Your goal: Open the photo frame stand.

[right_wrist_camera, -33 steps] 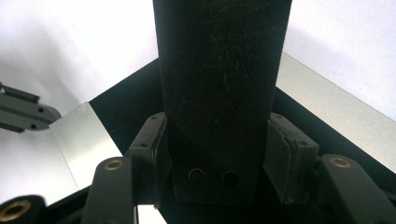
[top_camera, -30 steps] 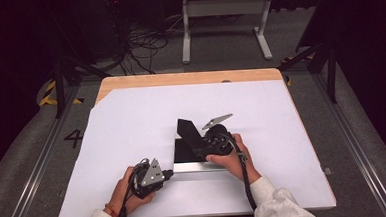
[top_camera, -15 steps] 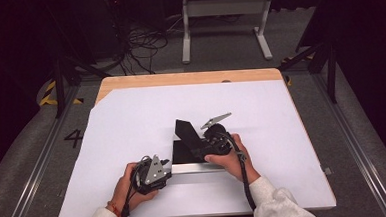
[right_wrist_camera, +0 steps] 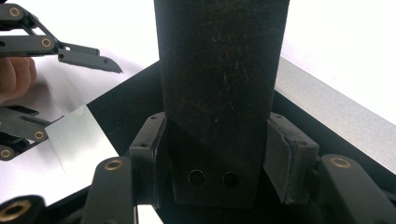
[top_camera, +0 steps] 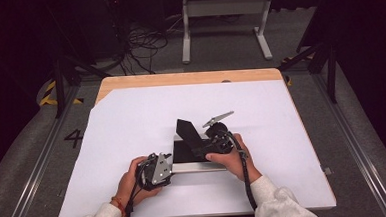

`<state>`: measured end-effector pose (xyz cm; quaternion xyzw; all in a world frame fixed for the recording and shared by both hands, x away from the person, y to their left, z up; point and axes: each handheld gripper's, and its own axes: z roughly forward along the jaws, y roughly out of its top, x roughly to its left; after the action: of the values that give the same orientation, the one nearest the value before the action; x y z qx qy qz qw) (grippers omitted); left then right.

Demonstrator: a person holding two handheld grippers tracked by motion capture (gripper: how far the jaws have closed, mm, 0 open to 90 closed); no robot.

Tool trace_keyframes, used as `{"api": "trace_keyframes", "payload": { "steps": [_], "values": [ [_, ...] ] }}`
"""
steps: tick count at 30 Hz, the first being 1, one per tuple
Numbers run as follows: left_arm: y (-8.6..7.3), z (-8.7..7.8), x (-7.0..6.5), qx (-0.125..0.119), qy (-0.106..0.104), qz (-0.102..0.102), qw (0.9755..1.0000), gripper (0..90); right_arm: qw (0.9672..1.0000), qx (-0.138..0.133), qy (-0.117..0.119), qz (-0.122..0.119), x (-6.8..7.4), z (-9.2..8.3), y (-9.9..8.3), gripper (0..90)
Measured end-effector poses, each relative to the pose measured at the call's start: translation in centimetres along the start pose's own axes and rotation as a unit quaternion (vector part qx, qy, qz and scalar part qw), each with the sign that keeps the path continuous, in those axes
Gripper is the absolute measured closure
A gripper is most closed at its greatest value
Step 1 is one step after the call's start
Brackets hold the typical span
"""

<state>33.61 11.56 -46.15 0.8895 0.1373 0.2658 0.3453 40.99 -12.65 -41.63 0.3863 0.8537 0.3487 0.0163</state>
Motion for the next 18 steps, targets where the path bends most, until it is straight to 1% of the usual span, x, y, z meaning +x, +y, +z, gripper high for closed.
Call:
{"api": "trace_keyframes", "payload": {
  "steps": [1, 2, 3, 4, 5, 7, 8, 9, 10, 11, 12, 13, 14, 15, 16, 17, 18],
  "values": [
    [0.01, -0.04, 0.09, -0.004, -0.003, 0.001, 1.0, 51.3, 1.0, 0.001, 0.001, 0.003, -0.03, -0.02, 0.03, 45.3],
    [0.07, 0.03, 0.16, -0.008, -0.004, 0.005, 0.9999, 51.1, 1.0, 0.002, 0.002, 0.004, -0.11, -0.08, 0.1, 45.3],
    [0.12, 0.05, 0.18, -0.007, -0.002, 0.008, 0.9999, 50.3, 1.0, 0.004, 0.002, 0.005, -0.1, -0.09, 0.15, 45.3],
    [0.16, 0.07, 0.22, -0.009, -0.006, 0.012, 0.9999, 49.8, 1.0, 0.006, 0.001, 0.006, -0.08, -0.09, 0.23, 45.3],
    [0.15, 0.03, 0.18, -0.008, -0.006, 0.01, 0.9999, 50.6, 0.9999, 0.008, -0.001, 0.006, -0.04, -0.12, 0.33, 45.2],
    [0.18, 0.1, 0.29, -0.012, -0.01, 0.014, 0.9998, 50.0, 0.9999, 0.01, 0.0, 0.007, -0.06, -0.14, 0.43, 45.2],
    [0.19, 0.15, 0.3, -0.013, -0.014, 0.014, 0.9997, 49.7, 0.9999, 0.012, 0.0, 0.007, -0.07, -0.16, 0.47, 45.2],
    [0.26, 0.21, 0.29, -0.014, -0.013, 0.015, 0.9997, 49.3, 0.9999, 0.014, 0.0, 0.008, -0.08, -0.16, 0.54, 45.2],
    [0.26, 0.21, 0.29, -0.014, -0.013, 0.015, 0.9997, 47.2, 0.9999, 0.014, 0.0, 0.008, -0.08, -0.16, 0.54, 45.2],
    [0.3, 0.22, 0.2, -0.014, -0.014, 0.012, 0.9997, 47.2, 0.9998, 0.014, 0.004, 0.011, -0.07, -0.16, 0.63, 45.2],
    [0.49, 0.32, 0.12, -0.014, -0.017, 0.021, 0.9995, 45.5, 0.9998, 0.014, 0.008, 0.011, -0.04, -0.14, 0.68, 45.3],
    [0.59, 0.36, 0.0, -0.005, -0.01, 0.033, 0.9994, 45.4, 0.9998, 0.017, 0.005, 0.009, 0.17, -0.06, 0.79, 45.3],
    [0.61, 0.4, -0.01, -0.005, -0.004, 0.035, 0.9994, 46.8, 0.9998, 0.018, 0.001, 0.005, 0.3, -0.04, 0.86, 45.3],
    [0.53, 0.33, 0.1, -0.01, -0.004, 0.023, 0.9997, 47.5, 0.9998, 0.017, 0.001, 0.007, 0.31, -0.04, 0.91, 45.3],
    [0.5, 0.26, 0.2, -0.011, -0.002, 0.02, 0.9997, 48.3, 0.9998, 0.016, 0.002, 0.011, 0.23, -0.07, 0.93, 45.3],
    [0.49, 0.24, 0.26, -0.011, -0.003, 0.021, 0.9997, 49.1, 0.9998, 0.015, 0.006, 0.014, 0.14, -0.07, 0.94, 45.3],
    [0.53, 0.23, 0.33, -0.012, -0.003, 0.027, 0.9996, 49.3, 0.9997, 0.016, 0.007, 0.015, 0.1, -0.06, 0.95, 45.3]
  ]
}}
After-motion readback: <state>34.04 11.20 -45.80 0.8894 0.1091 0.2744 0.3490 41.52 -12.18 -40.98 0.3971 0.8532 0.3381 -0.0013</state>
